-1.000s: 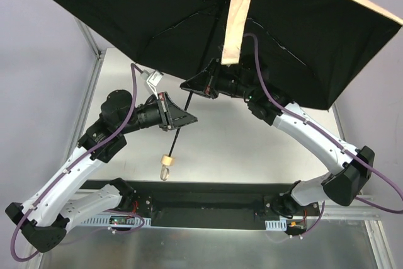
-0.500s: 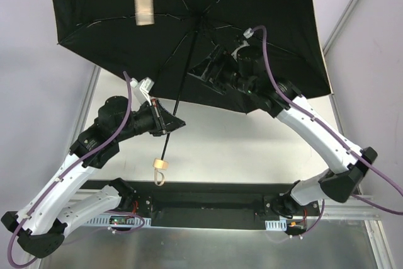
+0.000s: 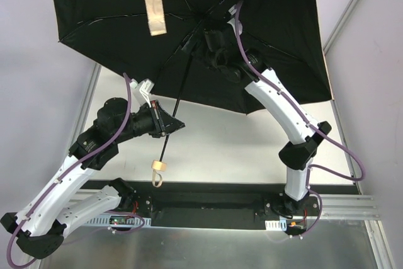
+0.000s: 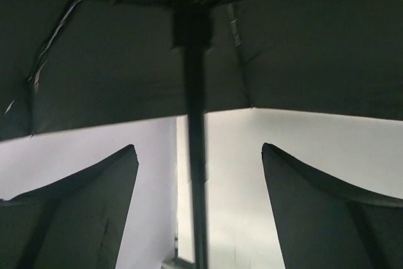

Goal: Put away the umbrella

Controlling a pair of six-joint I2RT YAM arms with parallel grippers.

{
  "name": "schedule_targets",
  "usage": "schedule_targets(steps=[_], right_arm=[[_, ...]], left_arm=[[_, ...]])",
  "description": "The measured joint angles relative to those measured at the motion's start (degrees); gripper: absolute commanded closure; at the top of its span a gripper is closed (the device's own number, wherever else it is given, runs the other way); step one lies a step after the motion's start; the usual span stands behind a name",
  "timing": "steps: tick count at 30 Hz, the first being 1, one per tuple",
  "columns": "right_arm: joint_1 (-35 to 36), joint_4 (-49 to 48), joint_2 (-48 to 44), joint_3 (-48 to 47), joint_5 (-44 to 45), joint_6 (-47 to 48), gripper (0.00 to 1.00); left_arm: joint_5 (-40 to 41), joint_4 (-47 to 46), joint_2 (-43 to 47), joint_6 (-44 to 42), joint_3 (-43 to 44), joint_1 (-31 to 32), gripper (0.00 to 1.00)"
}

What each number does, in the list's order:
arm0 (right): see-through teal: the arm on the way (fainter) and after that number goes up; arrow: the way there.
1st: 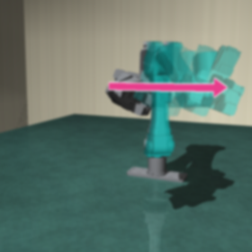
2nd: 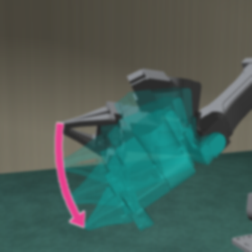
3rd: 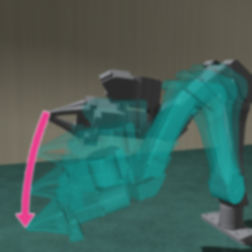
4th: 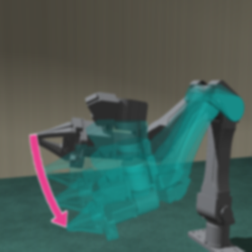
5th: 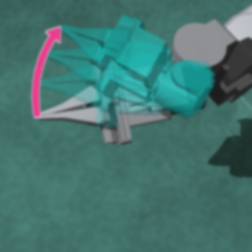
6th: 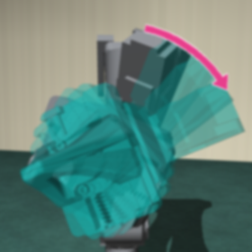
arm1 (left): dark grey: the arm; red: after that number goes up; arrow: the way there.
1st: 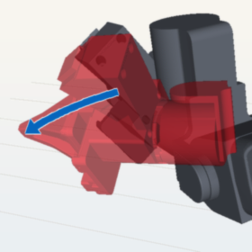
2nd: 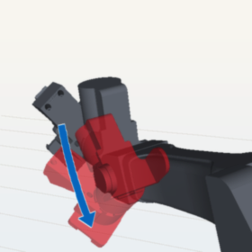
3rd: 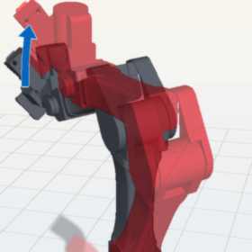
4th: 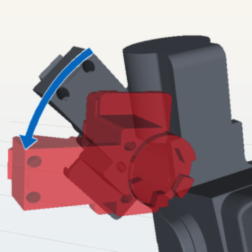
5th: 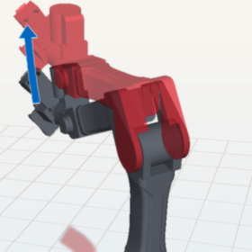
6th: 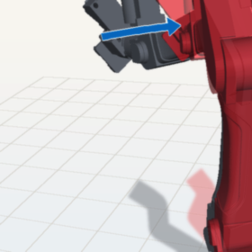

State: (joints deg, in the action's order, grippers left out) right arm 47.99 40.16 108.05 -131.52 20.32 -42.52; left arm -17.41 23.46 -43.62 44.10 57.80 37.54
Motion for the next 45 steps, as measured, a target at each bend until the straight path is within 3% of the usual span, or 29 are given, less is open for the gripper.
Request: schedule_targets(steps=[9, 18, 23, 34, 45], right_arm=[[-5.4, -1.2, 2.7, -0.8, 3.0, 0.9, 0.31], [-5.1, -5.9, 5.4, -2.3, 2.0, 2.0, 0.48], [-4.8, -7.3, 5.6, -2.3, 2.3, 2.1, 0.39], [-4.4, -11.0, 6.0, -2.5, 2.4, 1.0, 0.35], [-4.3, -19.0, 5.3, 1.4, 2.8, -0.5, 0.21]], left_arm=[[-0.3, 0.0, 0.2, -0.2, -0.5, 0.0, 1.0], [0.0, -0.2, 0.2, -0.2, -0.7, -0.1, 1.0], [0.4, -1.4, 0.9, -0.2, -1.9, -0.1, 1.0], [1.9, -3.0, 1.3, -0.2, -2.4, -0.1, 1.0], [1.9, -4.5, 0.1, 2.5, -2.3, -0.1, 1.0]])
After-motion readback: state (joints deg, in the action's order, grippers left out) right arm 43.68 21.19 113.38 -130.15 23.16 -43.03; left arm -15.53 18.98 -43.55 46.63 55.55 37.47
